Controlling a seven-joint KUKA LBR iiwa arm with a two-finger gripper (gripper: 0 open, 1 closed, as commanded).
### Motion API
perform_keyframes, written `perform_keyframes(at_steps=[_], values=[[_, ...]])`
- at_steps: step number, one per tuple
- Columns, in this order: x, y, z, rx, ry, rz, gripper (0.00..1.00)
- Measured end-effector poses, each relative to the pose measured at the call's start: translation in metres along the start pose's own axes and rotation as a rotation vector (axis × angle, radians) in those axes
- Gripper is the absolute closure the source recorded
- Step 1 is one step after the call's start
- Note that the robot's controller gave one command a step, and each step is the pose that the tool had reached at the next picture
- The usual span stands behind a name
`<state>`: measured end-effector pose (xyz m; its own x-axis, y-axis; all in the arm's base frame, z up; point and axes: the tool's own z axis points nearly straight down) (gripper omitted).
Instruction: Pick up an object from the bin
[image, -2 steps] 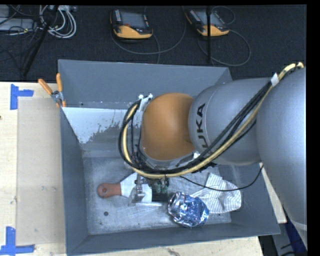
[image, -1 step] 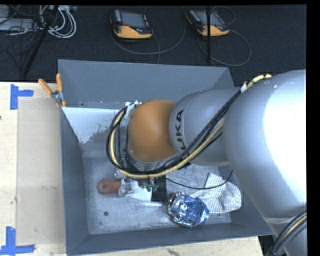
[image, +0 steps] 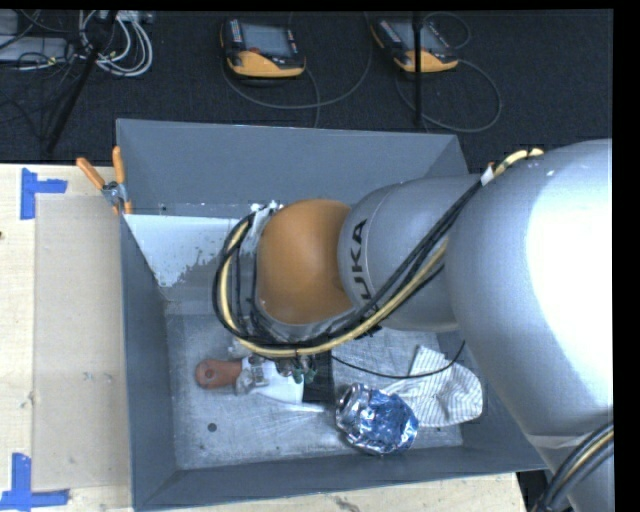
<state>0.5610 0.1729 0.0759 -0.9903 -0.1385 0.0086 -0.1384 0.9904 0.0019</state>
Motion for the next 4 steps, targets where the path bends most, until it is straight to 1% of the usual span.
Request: perform_keyframes(at_steps=[1, 2, 3, 4], values=[[0.008, 0.005, -0.119, 0.002, -0.008, -0.001, 1.00], [0.008, 0.005, -0.118, 0.002, -0.007, 0.000, 1.00], [0.002, 0.012, -0.213, 0.002, -0.008, 0.025, 1.00], [0.002, 0.012, -0.213, 0.002, -0.008, 0.026, 1.00]])
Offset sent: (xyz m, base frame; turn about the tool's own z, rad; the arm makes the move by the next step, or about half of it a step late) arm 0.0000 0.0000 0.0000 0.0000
